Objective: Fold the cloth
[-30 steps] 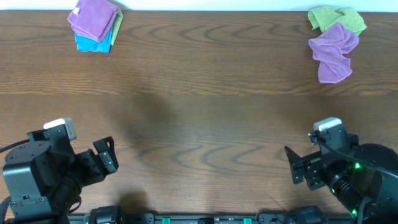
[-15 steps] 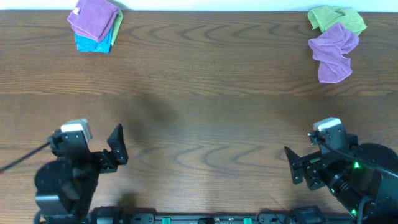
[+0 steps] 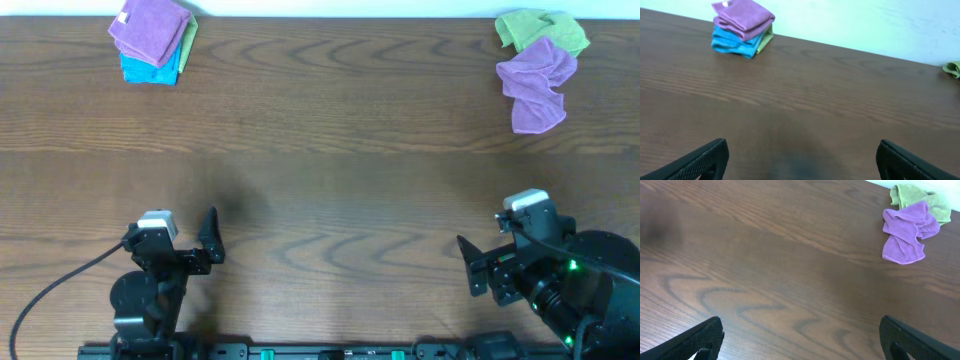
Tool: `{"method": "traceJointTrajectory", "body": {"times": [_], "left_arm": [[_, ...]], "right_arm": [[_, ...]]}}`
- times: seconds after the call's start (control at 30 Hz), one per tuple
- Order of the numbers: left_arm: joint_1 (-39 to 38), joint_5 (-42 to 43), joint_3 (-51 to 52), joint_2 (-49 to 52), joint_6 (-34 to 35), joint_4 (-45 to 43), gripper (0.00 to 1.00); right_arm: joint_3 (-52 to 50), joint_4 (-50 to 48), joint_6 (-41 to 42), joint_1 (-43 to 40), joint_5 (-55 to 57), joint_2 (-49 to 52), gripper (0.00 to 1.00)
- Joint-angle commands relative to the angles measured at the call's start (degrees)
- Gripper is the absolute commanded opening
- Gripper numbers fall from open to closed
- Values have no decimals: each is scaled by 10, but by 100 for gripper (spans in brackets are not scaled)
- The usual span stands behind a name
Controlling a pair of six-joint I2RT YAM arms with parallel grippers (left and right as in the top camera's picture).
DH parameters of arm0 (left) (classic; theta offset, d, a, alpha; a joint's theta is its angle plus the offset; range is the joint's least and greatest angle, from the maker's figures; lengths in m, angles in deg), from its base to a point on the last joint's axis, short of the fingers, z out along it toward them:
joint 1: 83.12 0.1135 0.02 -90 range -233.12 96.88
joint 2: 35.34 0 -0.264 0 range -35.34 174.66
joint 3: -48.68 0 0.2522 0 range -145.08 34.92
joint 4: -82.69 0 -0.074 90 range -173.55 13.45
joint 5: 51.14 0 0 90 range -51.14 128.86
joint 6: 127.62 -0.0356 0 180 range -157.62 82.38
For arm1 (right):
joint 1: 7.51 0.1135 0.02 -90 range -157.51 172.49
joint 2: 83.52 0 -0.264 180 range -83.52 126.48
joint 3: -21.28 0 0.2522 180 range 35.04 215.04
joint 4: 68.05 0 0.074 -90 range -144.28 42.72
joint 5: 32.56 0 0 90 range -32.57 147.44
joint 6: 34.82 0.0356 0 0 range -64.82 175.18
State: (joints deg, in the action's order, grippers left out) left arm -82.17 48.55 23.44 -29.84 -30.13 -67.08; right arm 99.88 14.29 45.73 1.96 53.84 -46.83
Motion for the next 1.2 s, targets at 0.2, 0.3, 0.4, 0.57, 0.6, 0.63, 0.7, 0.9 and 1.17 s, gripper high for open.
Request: {"method": "traceJointTrajectory", "body": {"times": [0.2, 0.3, 0.4, 0.57, 0.6, 0.63, 0.7, 0.9, 1.17], "left_arm": [[-2, 4, 63, -49, 25, -40, 95], [-2, 4, 74, -53, 29, -47, 95], [-2, 2, 77, -53, 28, -47, 96], [-2, -10, 79, -53, 28, -45, 95], [-2, -12, 78, -53, 28, -45, 95], [-2, -13, 78, -53, 28, -45, 95], [-2, -13, 78, -53, 28, -45, 95], [-2, -11, 78, -52, 22, -46, 95], [-2, -11, 78, -52, 21, -46, 95]], "right_arm": [[1, 1, 6, -4, 2, 0, 99], [1, 1, 6, -4, 2, 0, 99], [1, 1, 6, -4, 2, 0, 99], [1, 1, 6, -4, 2, 0, 99], [1, 1, 6, -4, 2, 0, 99], [1, 1, 6, -4, 2, 0, 99], [1, 1, 6, -4, 2, 0, 99], [1, 1, 6, -4, 2, 0, 99], [1, 1, 6, -4, 2, 0, 99]]}}
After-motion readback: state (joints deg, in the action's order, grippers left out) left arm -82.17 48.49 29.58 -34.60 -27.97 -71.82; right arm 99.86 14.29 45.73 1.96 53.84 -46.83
